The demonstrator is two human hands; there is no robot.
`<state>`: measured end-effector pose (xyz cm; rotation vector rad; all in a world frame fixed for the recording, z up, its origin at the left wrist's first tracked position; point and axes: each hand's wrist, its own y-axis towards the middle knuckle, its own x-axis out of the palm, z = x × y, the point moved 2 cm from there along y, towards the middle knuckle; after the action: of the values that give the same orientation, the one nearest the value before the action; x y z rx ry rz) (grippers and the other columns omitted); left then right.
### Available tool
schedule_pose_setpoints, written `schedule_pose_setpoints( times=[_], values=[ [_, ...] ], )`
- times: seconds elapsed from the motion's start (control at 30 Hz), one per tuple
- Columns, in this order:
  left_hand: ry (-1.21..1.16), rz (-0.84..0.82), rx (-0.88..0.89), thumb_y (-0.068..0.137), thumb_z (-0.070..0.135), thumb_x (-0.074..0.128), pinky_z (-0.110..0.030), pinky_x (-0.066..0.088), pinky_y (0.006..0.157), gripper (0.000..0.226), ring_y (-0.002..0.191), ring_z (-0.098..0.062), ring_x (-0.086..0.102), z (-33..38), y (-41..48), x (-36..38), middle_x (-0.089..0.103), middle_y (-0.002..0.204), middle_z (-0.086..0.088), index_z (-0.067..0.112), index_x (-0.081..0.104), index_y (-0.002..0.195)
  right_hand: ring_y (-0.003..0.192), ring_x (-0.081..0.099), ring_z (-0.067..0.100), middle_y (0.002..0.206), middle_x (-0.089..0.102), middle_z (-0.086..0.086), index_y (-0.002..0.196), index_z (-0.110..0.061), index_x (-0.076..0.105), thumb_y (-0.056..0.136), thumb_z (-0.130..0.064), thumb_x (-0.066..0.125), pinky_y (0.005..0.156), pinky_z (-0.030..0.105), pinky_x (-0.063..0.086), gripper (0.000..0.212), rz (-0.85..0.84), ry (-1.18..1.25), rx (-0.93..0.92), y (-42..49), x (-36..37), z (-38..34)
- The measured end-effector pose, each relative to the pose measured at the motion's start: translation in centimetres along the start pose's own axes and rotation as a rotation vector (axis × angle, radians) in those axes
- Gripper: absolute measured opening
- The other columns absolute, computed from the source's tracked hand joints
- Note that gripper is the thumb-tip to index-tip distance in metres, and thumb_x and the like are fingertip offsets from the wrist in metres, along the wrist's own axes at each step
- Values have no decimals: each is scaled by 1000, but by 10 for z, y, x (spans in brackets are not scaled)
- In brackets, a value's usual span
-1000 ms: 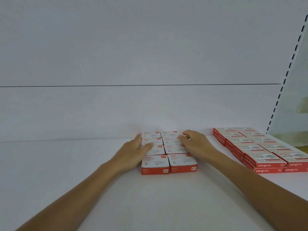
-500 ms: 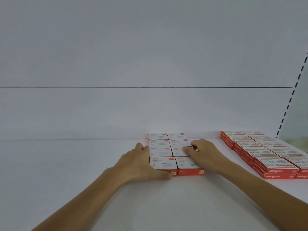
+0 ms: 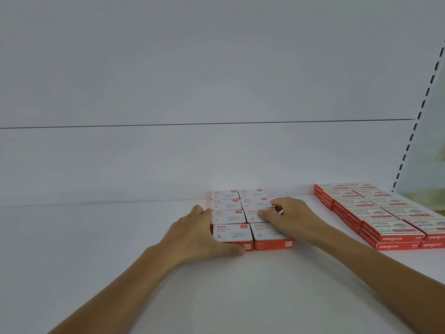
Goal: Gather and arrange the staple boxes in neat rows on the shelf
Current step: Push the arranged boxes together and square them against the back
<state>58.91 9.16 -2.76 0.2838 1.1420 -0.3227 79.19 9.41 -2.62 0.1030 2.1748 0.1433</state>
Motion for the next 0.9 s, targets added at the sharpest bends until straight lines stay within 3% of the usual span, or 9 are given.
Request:
schedule_pose_setpoints(
  times=[0.17,0.33,0.5,0.57,0.67,0.73,0.83,0.9],
  values=[
    [-21,6,-3,58,74,64,-27,44,84,76,97,-8,50,-1,1,1,41,97,13,44,41,124,60,57,3,75,59,-11,84,-10,59,91,-42,50,48,12,36,34,-16,-34,4,-2,-1,-2],
    [-31,-12,-6,60,72,65,-27,43,84,73,99,-9,49,2,0,-2,41,99,11,46,40,123,65,55,7,83,56,-2,68,-21,45,91,-47,46,50,15,36,35,11,-143,29,2,3,-3],
    [-28,-63,3,61,69,67,-27,43,85,68,99,-11,49,3,-1,-7,42,99,10,49,42,120,80,56,16,99,55,4,96,-14,44,93,-50,38,50,20,35,36,28,-277,42,-8,-3,-8],
    [-31,-65,23,62,67,67,-27,44,82,58,96,-10,50,4,-2,-7,47,97,13,50,47,114,80,56,17,100,56,5,97,-15,42,94,-46,38,49,20,35,32,21,-251,42,-10,-1,-9],
    [-74,-55,16,64,62,70,-23,47,80,27,95,-7,56,7,-5,-9,57,91,21,53,51,81,80,56,15,99,54,3,102,-15,42,94,-43,39,49,19,35,29,32,-205,24,-10,0,-12],
    [-87,-55,10,65,59,70,-20,47,76,28,93,-6,57,9,-6,-10,54,83,24,54,43,68,79,54,15,95,50,1,105,-14,43,94,-41,41,48,19,34,30,43,-200,16,-12,-1,-14],
    [-104,-56,6,64,61,70,-17,41,62,27,80,-1,55,7,-5,-6,55,77,24,50,46,67,81,54,17,95,49,1,100,-14,42,93,-41,42,49,19,34,28,58,-195,16,-13,-1,-14],
    [-117,-60,-7,63,64,69,-17,38,58,26,74,-1,55,5,-3,-5,58,78,19,47,56,78,81,54,17,95,52,2,97,-14,42,93,-41,42,49,19,35,27,63,-199,21,-12,0,-13]
  ],
)
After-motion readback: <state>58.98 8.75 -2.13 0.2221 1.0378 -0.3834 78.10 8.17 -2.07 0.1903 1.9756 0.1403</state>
